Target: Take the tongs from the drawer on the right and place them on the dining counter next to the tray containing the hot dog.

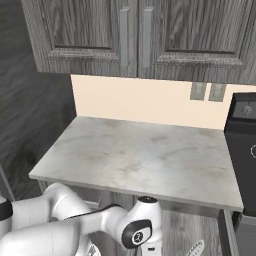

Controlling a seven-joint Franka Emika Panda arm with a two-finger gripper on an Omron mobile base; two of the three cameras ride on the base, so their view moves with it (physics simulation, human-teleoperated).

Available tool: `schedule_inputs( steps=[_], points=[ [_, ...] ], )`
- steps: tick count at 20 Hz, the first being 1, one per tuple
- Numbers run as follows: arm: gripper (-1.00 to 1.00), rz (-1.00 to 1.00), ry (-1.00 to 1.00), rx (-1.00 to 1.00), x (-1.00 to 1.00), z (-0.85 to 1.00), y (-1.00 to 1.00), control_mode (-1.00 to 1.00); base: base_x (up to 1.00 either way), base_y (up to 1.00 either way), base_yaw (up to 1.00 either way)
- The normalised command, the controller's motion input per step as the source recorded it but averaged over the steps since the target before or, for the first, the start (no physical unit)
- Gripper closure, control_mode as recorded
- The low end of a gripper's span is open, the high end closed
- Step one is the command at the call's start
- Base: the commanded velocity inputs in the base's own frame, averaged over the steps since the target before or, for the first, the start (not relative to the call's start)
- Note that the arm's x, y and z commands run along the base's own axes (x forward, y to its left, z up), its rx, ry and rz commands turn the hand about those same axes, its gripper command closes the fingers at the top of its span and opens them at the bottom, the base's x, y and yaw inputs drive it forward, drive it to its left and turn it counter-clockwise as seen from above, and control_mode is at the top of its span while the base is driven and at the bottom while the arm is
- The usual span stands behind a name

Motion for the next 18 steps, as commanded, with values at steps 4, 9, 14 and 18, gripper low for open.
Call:
schedule_inputs(
  steps=[4, 9, 14, 18],
  points=[
    [-1.0, 0.16, 0.0, 0.08, 0.18, 0.0, 0.0, -1.0, 0.0, 0.0, 0.0],
    [-1.0, 0.14, 0.0, 0.1, 0.06, 0.0, -0.05, -1.0, 0.0, 0.0, 0.0],
    [-1.0, 0.14, 0.02, 0.08, 0.09, 0.0, -0.11, -1.0, 0.0, 0.0, 0.0],
    [-1.0, 0.15, 0.03, 0.03, 0.15, 0.0, -0.11, -1.0, 0.0, 0.0, 0.0]
  ],
)
